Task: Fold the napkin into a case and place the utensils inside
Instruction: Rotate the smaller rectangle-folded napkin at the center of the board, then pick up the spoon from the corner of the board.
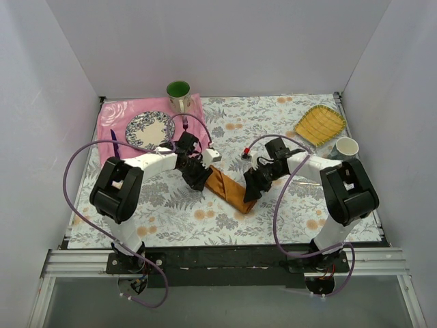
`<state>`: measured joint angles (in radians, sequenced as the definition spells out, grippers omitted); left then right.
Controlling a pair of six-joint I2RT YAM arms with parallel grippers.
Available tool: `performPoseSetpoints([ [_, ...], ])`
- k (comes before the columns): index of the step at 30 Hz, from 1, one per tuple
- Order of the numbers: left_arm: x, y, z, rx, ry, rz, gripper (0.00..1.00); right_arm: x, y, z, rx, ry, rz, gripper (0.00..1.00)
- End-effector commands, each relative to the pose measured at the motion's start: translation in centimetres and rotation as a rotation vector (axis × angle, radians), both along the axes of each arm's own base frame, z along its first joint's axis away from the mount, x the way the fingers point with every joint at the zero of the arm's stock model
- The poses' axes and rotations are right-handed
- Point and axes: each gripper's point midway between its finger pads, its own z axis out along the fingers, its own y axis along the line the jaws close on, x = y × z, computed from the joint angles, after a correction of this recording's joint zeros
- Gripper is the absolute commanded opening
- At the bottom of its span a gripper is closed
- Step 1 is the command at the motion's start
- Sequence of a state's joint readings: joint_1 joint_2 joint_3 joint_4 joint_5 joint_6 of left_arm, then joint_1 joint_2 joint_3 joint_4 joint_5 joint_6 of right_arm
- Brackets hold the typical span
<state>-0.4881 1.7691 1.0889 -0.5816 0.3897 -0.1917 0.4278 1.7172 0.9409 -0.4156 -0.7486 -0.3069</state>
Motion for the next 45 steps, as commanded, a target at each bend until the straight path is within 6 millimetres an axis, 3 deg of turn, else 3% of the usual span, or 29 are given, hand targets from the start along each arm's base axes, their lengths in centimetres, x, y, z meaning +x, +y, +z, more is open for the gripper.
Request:
performPoseSetpoints([
  [1, 3.1, -1.7, -0.4, -0.027, -0.042, 0.019, 0.42, -2.8, -0.3, 0.1, 0.008, 0.052, 0.001, 0.79],
  [5, 4.3, -3.5, -0.3, -0.074, -0.038, 0.014, 0.43, -4.3, -0.4, 0.5, 0.024, 0.063, -0.002, 0.84],
  [9, 4.6, -5.3, 0.1, -0.127, -0.016, 0.019, 0.43, -4.5, 0.2, 1.6, 0.056, 0.049, 0.006, 0.87],
  [15, 6.0, -7.7, 1.6, -0.197, -0.024, 0.028, 0.49, -2.3, 0.5, 5.0, 0.064, -0.103, 0.031, 0.88],
  [19, 7.4, -8.0, 2.9, -0.197, -0.058, 0.041, 0.56, -0.3, -1.3, 7.4, 0.028, -0.192, -0.002, 0.92],
  [21, 8.2, -7.5, 5.7, -0.231, -0.110, 0.062, 0.64, 2.1, -3.8, 8.4, -0.034, -0.260, -0.086, 0.94],
  [22, 8.7, -7.3, 7.1, -0.255, -0.148, 0.074, 0.67, 3.9, -4.6, 11.0, -0.026, -0.367, -0.110, 0.96],
  [23, 9.3, -6.7, 8.8, -0.279, -0.178, 0.108, 0.71, 5.5, -5.9, 12.2, -0.057, -0.436, -0.157, 0.97],
  [25, 9.6, -5.9, 14.3, -0.348, -0.298, 0.132, 0.94, 8.3, -8.4, 16.3, -0.075, -0.612, -0.239, 0.99],
  [26, 9.7, -5.5, 16.2, -0.373, -0.339, 0.160, 0.98, 9.4, -10.0, 17.3, -0.134, -0.681, -0.284, 0.99],
  [27, 9.1, -4.8, 19.9, -0.412, -0.423, 0.178, 0.98, 9.6, -11.0, 17.8, -0.173, -0.722, -0.283, 0.99],
  [28, 8.9, -4.6, 21.7, -0.442, -0.466, 0.186, 0.98, 9.6, -11.8, 19.3, -0.214, -0.840, -0.171, 0.99],
  [29, 8.6, -4.3, 23.2, -0.461, -0.491, 0.197, 0.98, 8.9, -12.0, 19.6, -0.196, -0.840, -0.120, 0.99],
  [30, 7.8, -3.9, 25.6, -0.499, -0.521, 0.224, 0.98, 7.5, -12.4, 18.4, -0.212, -0.758, -0.090, 0.99],
  [32, 6.9, -3.6, 26.9, -0.523, -0.517, 0.250, 0.98, 7.0, -13.0, 17.9, -0.254, -0.696, -0.067, 0.99],
  [33, 6.4, -3.4, 27.4, -0.531, -0.506, 0.262, 0.98, 5.2, -13.5, 16.1, -0.283, -0.569, -0.043, 0.99],
  [34, 5.6, -3.1, 28.2, -0.540, -0.496, 0.270, 0.98, 4.7, -13.8, 15.6, -0.285, -0.529, -0.041, 0.99],
  [38, 4.3, -2.5, 27.8, -0.556, -0.464, 0.323, 0.98, 3.0, -16.6, 12.5, -0.360, -0.457, -0.080, 0.99],
  [42, 1.9, -2.4, 26.0, -0.527, -0.423, 0.211, 0.98, 1.4, -19.6, 8.1, -0.494, -0.451, 0.057, 0.97],
  [45, 0.1, -2.6, 25.0, -0.522, -0.395, 0.114, 0.98, 2.3, -21.5, 6.9, -0.569, -0.472, 0.102, 0.90],
])
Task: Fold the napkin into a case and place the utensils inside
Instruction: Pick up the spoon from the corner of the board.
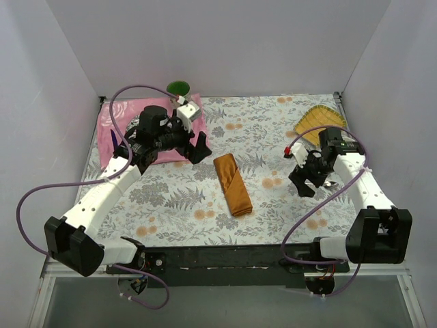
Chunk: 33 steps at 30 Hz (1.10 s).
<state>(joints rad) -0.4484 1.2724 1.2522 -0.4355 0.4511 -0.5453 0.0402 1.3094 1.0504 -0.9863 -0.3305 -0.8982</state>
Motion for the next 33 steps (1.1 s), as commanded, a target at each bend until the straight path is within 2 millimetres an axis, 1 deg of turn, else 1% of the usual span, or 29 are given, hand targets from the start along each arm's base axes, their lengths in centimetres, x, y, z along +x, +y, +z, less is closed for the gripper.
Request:
performPoseSetpoints([
  [1, -3.1, -0.1, -1.6, 0.034, 0.026, -0.131, 0.98, 1.0, -3.4, -1.3, -0.170, -0.044, 0.149, 0.87],
  [3, -3.5, -0.2, -1.7, 0.021, 0.020, -0.148, 0.98, 2.2, -4.4, -1.6, -0.235, -0.074, 0.185, 0.80],
  [4, -3.6, -0.4, -1.5, 0.012, 0.012, -0.159, 0.98, 2.6, -4.8, -2.1, -0.257, -0.071, 0.202, 0.77],
  [5, -3.7, -0.6, -1.4, 0.003, 0.011, -0.171, 0.98, 3.1, -6.0, -2.3, -0.287, -0.079, 0.212, 0.73],
  [6, -4.0, -0.9, -1.5, -0.013, 0.022, -0.188, 0.98, 3.9, -6.3, -2.4, -0.302, -0.100, 0.219, 0.69],
  [7, -4.1, -1.1, -1.4, -0.022, 0.018, -0.204, 0.98, 4.1, -6.6, -3.1, -0.314, -0.083, 0.241, 0.68],
  [8, -4.4, -1.3, -1.3, -0.030, 0.018, -0.224, 0.98, 4.6, -7.0, -3.2, -0.328, -0.093, 0.283, 0.65],
  [9, -4.5, -1.4, -1.3, -0.032, 0.016, -0.238, 0.98, 4.7, -7.1, -3.5, -0.331, -0.090, 0.312, 0.59],
  [11, -4.7, -1.7, -1.4, -0.040, 0.017, -0.264, 0.98, 4.9, -7.5, -4.8, -0.356, -0.084, 0.375, 0.56],
  [12, -4.7, -1.8, -1.4, -0.042, 0.016, -0.264, 0.98, 5.0, -7.8, -5.1, -0.371, -0.089, 0.391, 0.54],
  [13, -4.4, -1.8, -1.5, -0.042, 0.020, -0.258, 0.98, 5.7, -8.0, -5.3, -0.387, -0.113, 0.400, 0.54],
  [15, -4.5, -1.9, -1.5, -0.044, 0.026, -0.266, 0.98, 5.6, -8.5, -6.1, -0.407, -0.100, 0.424, 0.51],
  [17, -4.6, -2.1, -1.8, -0.047, 0.039, -0.280, 0.98, 5.7, -8.6, -6.5, -0.407, -0.092, 0.423, 0.49],
  [19, -4.6, -2.2, -1.9, -0.048, 0.046, -0.285, 0.98, 5.4, -8.6, -7.3, -0.403, -0.074, 0.428, 0.47],
  [20, -4.5, -2.3, -1.9, -0.048, 0.048, -0.288, 0.98, 5.7, -8.6, -7.5, -0.404, -0.084, 0.430, 0.47],
  [23, -4.0, -2.3, -2.0, -0.039, 0.049, -0.275, 0.98, 5.8, -8.6, -8.6, -0.396, -0.071, 0.438, 0.46],
  [24, -3.9, -2.3, -2.0, -0.037, 0.047, -0.274, 0.98, 5.7, -8.6, -9.2, -0.391, -0.049, 0.442, 0.46],
  [29, -3.8, -2.2, -2.2, -0.028, 0.049, -0.266, 0.98, 5.3, -8.7, -10.4, -0.383, -0.016, 0.467, 0.43],
  [31, -3.5, -2.0, -2.3, -0.018, 0.047, -0.251, 0.98, 5.1, -8.7, -11.0, -0.379, -0.006, 0.477, 0.36],
  [33, -3.3, -1.9, -2.3, -0.009, 0.035, -0.247, 0.98, 4.1, -8.5, -11.6, -0.364, 0.029, 0.494, 0.28],
])
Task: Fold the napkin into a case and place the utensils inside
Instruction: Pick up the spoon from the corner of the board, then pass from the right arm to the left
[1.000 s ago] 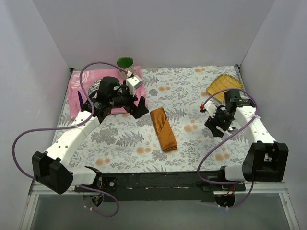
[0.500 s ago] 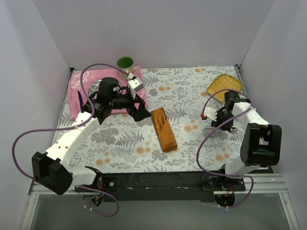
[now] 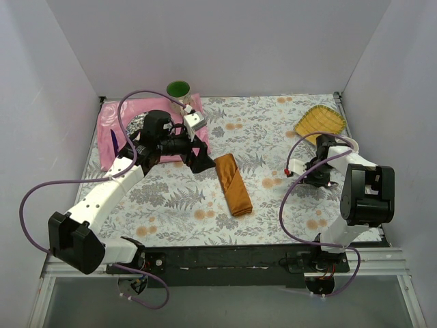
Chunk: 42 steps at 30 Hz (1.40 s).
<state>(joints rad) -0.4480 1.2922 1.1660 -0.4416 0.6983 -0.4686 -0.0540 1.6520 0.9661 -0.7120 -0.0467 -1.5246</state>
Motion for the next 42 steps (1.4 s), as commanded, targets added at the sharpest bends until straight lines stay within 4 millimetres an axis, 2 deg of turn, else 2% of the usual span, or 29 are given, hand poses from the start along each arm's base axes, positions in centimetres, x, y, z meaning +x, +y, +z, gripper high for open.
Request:
performPoseSetpoints([
  [1, 0.6, 0.2, 1.2, 0.007, -0.055, 0.015, 0.98, -1.7, 0.0, -1.8, 0.007, 0.070, 0.042, 0.24],
  [2, 0.9, 0.3, 1.2, 0.010, -0.054, 0.030, 0.98, -2.4, 0.2, -2.2, 0.013, 0.095, 0.059, 0.19],
  [3, 1.0, 0.2, 1.0, 0.009, -0.043, 0.040, 0.98, -2.8, 0.3, -2.3, 0.020, 0.108, 0.062, 0.09],
  [5, 1.4, 0.2, 1.1, 0.001, -0.013, 0.052, 0.98, -3.8, 0.7, -2.2, 0.044, 0.138, 0.066, 0.02],
  [11, 1.8, -0.3, 1.2, -0.053, 0.058, 0.071, 0.98, -4.5, 2.0, 0.0, 0.109, 0.151, 0.047, 0.01],
  [15, 2.0, -0.8, 0.9, -0.072, 0.100, 0.073, 0.98, -3.7, 3.0, 3.0, 0.141, 0.087, 0.054, 0.01],
  [17, 2.2, -0.9, 0.8, -0.076, 0.117, 0.075, 0.98, -3.9, 3.9, 4.1, 0.157, 0.083, 0.074, 0.01],
  [21, 2.3, -1.5, -0.7, -0.059, 0.196, 0.054, 0.98, -3.6, 6.0, 6.7, 0.168, 0.034, 0.152, 0.01],
  [24, 1.8, -2.1, -1.1, -0.069, 0.268, 0.012, 0.98, -3.2, 8.3, 8.7, 0.168, -0.011, 0.245, 0.01],
  [26, 1.9, -2.8, -2.4, -0.066, 0.347, -0.017, 0.98, -2.8, 10.7, 10.4, 0.160, -0.063, 0.341, 0.01],
  [30, 1.1, -4.4, -3.8, -0.069, 0.515, -0.091, 0.87, -2.2, 15.3, 13.4, 0.146, -0.167, 0.504, 0.01],
  [31, 1.2, -4.9, -3.6, -0.070, 0.538, -0.100, 0.86, -2.0, 17.0, 14.1, 0.147, -0.206, 0.559, 0.01],
  [32, 1.3, -5.2, -4.6, -0.060, 0.589, -0.101, 0.84, -1.9, 17.8, 14.8, 0.147, -0.239, 0.584, 0.01],
  [34, 1.0, -5.5, -4.8, -0.071, 0.656, -0.100, 0.81, -1.6, 20.0, 16.0, 0.136, -0.312, 0.665, 0.01],
  [37, 0.7, -5.7, -5.0, -0.094, 0.698, -0.099, 0.81, -2.2, 22.1, 16.9, 0.113, -0.386, 0.806, 0.01],
  [38, 0.0, -5.6, -4.9, -0.108, 0.737, -0.102, 0.80, -1.9, 23.1, 18.0, 0.128, -0.450, 0.843, 0.01],
  [42, -1.6, -6.8, -3.8, -0.148, 0.724, -0.150, 0.75, -2.9, 25.9, 19.6, 0.157, -0.559, 1.017, 0.01],
])
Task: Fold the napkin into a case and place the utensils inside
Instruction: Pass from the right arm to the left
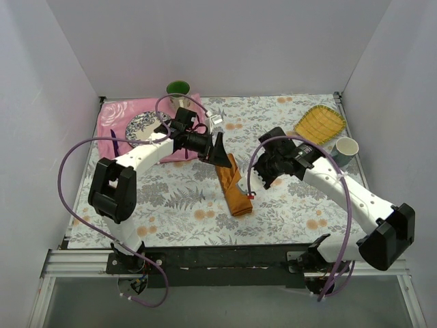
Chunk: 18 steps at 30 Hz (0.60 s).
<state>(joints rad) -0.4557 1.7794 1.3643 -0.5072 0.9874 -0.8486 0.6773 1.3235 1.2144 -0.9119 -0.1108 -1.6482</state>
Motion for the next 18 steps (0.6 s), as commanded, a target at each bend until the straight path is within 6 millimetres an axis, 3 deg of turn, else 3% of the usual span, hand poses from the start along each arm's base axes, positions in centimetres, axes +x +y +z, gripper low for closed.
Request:
performPoseSetpoints([
  [1, -2.9, -1.4, 3.8, -0.101, -0.010, -0.057, 0.73, 0.1, 3.0, 3.4, 0.059, -0.189, 0.184, 0.01],
  [5, -4.7, -2.6, 2.9, -0.083, 0.057, -0.089, 0.67, 0.0, 4.9, 4.5, 0.079, -0.217, 0.233, 0.01],
  [10, -7.0, -4.0, 3.9, -0.133, 0.055, -0.145, 0.64, -0.7, 5.8, 4.8, 0.073, -0.216, 0.286, 0.01],
  [14, -8.1, -4.7, 3.5, -0.132, 0.072, -0.171, 0.54, -1.1, 6.2, 5.4, 0.105, -0.264, 0.316, 0.01],
  [18, -8.5, -4.5, 3.7, -0.141, 0.087, -0.169, 0.52, -1.6, 6.3, 5.7, 0.119, -0.268, 0.334, 0.01],
])
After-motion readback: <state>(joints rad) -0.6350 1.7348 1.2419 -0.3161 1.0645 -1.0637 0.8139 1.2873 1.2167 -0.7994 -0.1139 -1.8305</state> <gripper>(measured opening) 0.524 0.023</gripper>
